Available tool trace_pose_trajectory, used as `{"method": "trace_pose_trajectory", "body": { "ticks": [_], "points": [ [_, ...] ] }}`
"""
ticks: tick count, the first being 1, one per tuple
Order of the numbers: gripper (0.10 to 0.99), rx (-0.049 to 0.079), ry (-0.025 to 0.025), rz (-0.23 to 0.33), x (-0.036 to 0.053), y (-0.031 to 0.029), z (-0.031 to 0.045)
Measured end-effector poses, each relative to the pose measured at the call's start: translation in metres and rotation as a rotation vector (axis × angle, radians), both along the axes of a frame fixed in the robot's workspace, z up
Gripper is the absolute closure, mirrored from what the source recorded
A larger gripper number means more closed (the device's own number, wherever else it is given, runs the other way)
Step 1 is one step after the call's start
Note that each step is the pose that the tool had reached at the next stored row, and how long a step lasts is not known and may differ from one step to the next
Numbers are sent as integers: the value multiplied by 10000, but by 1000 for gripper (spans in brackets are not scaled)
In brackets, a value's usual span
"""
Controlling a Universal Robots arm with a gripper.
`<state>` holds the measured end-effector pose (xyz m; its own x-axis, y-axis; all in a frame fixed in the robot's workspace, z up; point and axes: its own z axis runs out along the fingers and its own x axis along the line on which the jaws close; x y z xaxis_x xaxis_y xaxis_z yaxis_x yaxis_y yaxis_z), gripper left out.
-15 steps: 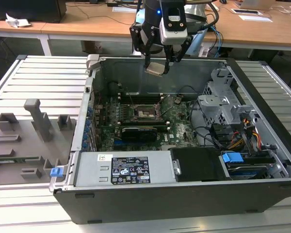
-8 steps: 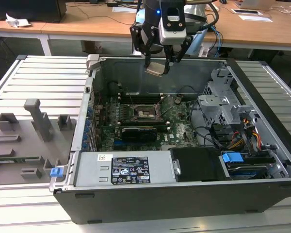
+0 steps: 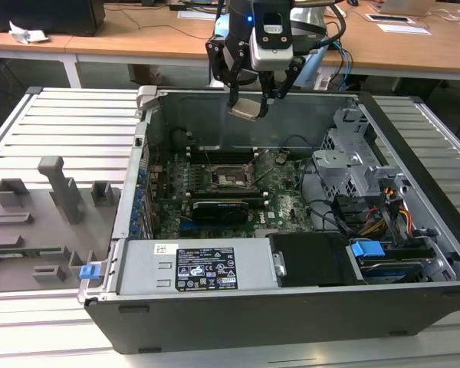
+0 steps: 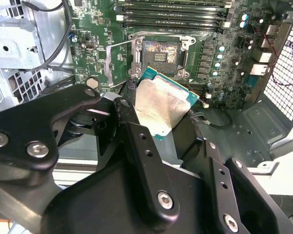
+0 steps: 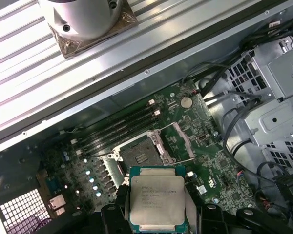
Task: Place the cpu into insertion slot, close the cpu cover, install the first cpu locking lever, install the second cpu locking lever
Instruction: 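Place the cpu into insertion slot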
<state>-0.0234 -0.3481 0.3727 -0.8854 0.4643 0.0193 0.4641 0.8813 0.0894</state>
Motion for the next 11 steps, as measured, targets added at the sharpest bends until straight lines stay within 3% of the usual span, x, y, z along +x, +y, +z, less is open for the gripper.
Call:
{"method": "trace_pose_trajectory", "body": {
  "ticks": [11],
  "points": [
    [545, -1, 0, -317, 0, 0, 0]
  ]
}}
